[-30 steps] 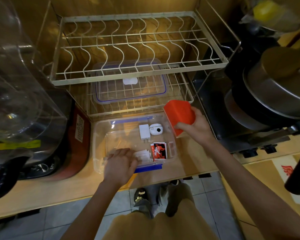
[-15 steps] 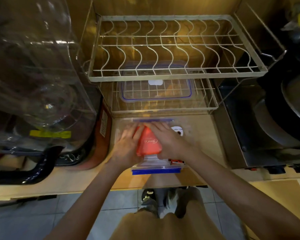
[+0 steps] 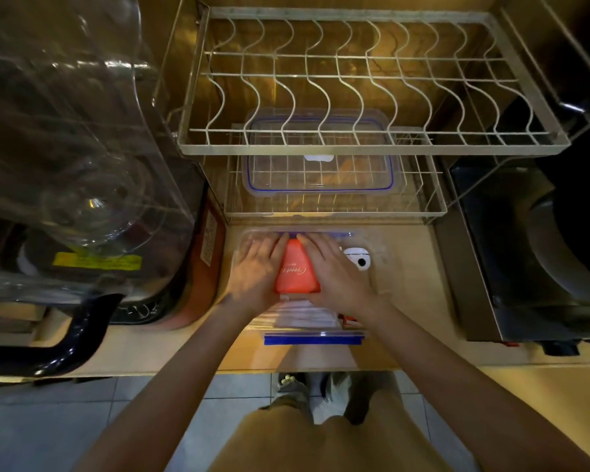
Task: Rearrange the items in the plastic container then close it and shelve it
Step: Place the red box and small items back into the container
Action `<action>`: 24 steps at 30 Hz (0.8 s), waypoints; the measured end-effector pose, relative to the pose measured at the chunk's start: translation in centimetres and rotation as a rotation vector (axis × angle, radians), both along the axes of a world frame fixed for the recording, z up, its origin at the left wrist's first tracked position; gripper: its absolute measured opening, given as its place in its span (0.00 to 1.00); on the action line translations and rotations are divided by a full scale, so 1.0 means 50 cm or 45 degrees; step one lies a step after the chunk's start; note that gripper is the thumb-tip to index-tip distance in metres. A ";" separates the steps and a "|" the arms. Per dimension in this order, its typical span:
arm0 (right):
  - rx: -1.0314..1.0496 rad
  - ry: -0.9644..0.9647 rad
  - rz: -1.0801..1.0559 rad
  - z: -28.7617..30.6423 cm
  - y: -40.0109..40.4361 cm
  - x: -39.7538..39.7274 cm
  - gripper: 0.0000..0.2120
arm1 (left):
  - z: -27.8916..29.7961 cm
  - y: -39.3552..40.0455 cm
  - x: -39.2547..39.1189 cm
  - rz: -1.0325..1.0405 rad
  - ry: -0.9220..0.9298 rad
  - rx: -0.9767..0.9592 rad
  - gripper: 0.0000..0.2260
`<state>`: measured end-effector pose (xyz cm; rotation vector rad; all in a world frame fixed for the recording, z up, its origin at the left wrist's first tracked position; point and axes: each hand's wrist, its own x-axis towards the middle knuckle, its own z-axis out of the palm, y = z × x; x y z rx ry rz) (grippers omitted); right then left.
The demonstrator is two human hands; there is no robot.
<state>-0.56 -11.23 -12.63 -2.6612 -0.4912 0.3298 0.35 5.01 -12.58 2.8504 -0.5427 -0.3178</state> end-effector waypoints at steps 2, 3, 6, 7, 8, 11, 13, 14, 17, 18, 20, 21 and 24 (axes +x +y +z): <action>-0.004 0.046 -0.007 -0.009 0.002 -0.002 0.48 | -0.004 0.002 -0.002 -0.005 0.021 0.024 0.49; -0.007 0.074 -0.013 -0.013 0.003 -0.002 0.48 | -0.006 0.002 -0.003 -0.004 0.039 0.040 0.49; -0.029 0.119 -0.015 -0.021 0.004 -0.003 0.48 | -0.016 0.003 -0.010 0.005 0.061 0.094 0.47; -0.041 0.119 -0.008 -0.024 0.002 -0.002 0.47 | -0.018 0.004 -0.011 0.005 0.066 0.109 0.47; -0.048 0.113 -0.001 -0.025 0.001 0.000 0.47 | -0.019 0.004 -0.012 0.002 0.073 0.118 0.46; -0.045 0.093 0.008 -0.027 -0.004 0.002 0.48 | -0.017 0.001 -0.011 -0.012 0.103 0.127 0.45; -0.043 0.121 -0.001 -0.023 -0.014 0.002 0.48 | -0.016 0.000 -0.010 -0.033 0.113 0.166 0.44; -0.054 0.145 -0.003 -0.021 -0.021 0.001 0.48 | -0.017 0.000 -0.010 -0.041 0.116 0.189 0.43; -0.118 0.220 -0.001 -0.029 -0.046 -0.003 0.46 | -0.027 0.001 -0.007 -0.039 0.145 0.213 0.40; -0.156 0.238 0.007 -0.033 -0.053 -0.004 0.44 | -0.032 0.001 -0.006 -0.033 0.165 0.205 0.39; -0.326 0.217 0.091 -0.041 -0.064 -0.008 0.39 | -0.039 0.000 -0.006 -0.027 0.197 0.181 0.39; -0.422 0.188 0.143 -0.043 -0.067 -0.009 0.36 | -0.042 0.000 -0.006 -0.028 0.207 0.171 0.39; -0.534 0.115 0.176 -0.046 -0.074 -0.016 0.31 | -0.045 -0.002 -0.007 -0.021 0.260 0.132 0.39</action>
